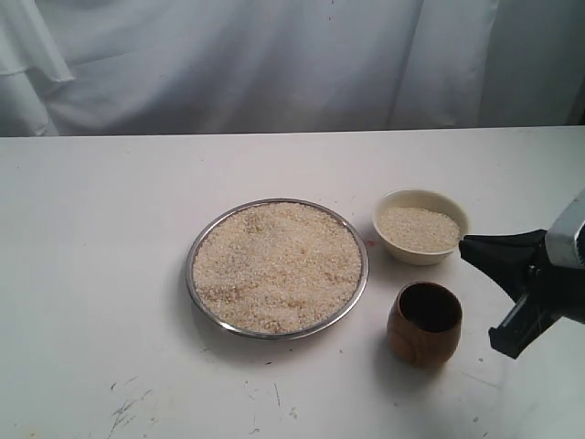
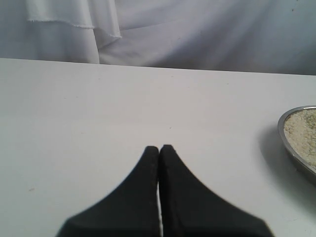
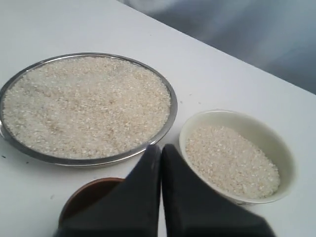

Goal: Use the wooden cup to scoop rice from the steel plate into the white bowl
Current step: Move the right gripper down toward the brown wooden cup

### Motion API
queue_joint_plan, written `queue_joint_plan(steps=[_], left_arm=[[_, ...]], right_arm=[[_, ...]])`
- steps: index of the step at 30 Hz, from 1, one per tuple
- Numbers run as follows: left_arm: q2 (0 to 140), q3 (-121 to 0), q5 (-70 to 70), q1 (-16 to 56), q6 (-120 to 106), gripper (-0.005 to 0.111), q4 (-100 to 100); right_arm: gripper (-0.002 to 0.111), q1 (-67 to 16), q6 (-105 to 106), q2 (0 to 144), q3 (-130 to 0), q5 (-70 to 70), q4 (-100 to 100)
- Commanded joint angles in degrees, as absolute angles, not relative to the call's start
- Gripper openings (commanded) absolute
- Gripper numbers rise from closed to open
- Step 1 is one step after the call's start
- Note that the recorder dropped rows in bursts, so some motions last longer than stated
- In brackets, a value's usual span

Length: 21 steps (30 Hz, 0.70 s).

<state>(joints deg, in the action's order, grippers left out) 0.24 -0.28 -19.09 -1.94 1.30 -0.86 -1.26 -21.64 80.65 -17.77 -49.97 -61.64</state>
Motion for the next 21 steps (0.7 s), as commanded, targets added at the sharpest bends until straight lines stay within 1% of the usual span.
queue_joint_plan(steps=[1,7,11,16,17,19,21], left_arm=[[0.0,0.0,-18.27,-1.79,1.35,0.0,-0.79],[0.0,0.0,-18.27,-1.79,1.35,0.0,-0.79],[0.0,0.0,-18.27,-1.79,1.35,0.0,-0.79],[0.0,0.0,-18.27,-1.79,1.35,0.0,-0.79],[0.0,0.0,-18.27,-1.79,1.35,0.0,-0.79],[0.0,0.0,-18.27,-1.79,1.35,0.0,-0.79],[0.0,0.0,-18.27,-1.79,1.35,0.0,-0.79]], right_arm=[[0.0,-1.16,-26.17,79.83,-17.74,-50.67,-69.42],[0.0,-4.25,-31.52,79.83,-17.74,-50.5,-69.97],[0.0,-8.66,-32.15,79.83,-17.74,-38.1,-69.3],[0.0,-12.4,-32.15,77.24,-17.83,-40.49,-65.91],[0.001,-12.74,-32.15,76.27,-17.83,-38.01,-65.91],[0.008,-13.21,-33.62,75.16,-17.83,-32.07,-64.18],[0.02,-13.33,-37.89,74.93,-17.83,-32.44,-59.86]])
